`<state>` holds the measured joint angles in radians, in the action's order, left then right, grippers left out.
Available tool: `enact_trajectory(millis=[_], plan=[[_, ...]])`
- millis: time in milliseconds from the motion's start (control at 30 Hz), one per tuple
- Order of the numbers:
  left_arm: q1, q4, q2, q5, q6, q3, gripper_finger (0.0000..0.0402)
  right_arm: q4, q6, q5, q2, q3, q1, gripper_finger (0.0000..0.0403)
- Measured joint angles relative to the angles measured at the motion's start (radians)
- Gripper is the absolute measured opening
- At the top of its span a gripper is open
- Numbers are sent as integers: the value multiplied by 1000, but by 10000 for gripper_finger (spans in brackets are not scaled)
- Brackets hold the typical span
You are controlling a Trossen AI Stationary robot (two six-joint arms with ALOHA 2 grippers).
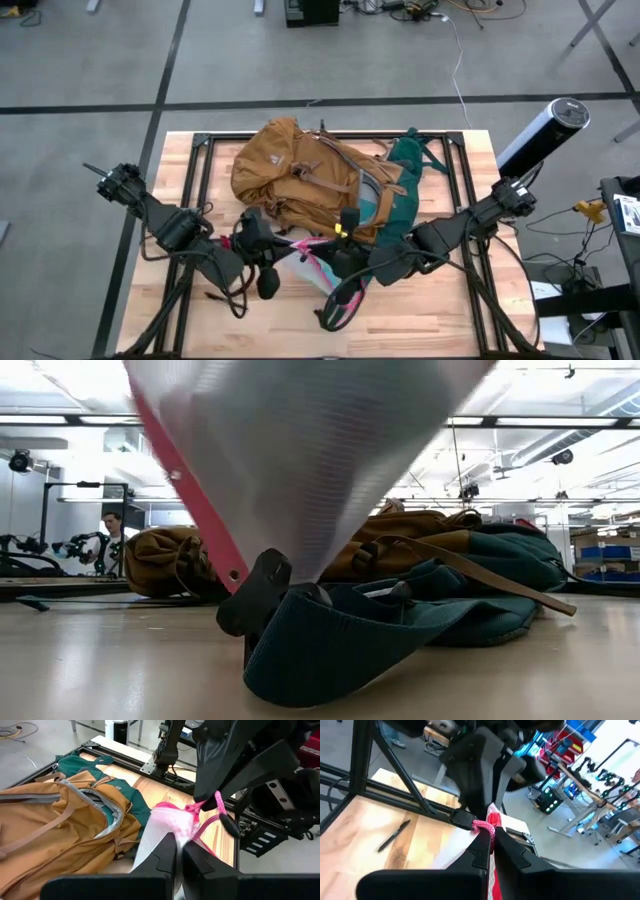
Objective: Unpack backpack
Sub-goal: Close the pink zip bag
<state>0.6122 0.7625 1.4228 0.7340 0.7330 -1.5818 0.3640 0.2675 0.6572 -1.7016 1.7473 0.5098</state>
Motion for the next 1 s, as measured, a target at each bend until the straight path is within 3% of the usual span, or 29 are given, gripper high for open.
enact_trajectory(millis=[267,567,733,1000], plan=[[-1,35,-33,28,-4,0,1,205,-211,-79,7,-2,23,1],[0,58,-36,29,16,1,0,253,-272,-51,30,-2,42,1],[15,34,-36,23,-12,1,0,312,-272,21,34,0,39,1],[41,3,-45,16,-36,0,0,420,-355,13,32,-11,18,0]])
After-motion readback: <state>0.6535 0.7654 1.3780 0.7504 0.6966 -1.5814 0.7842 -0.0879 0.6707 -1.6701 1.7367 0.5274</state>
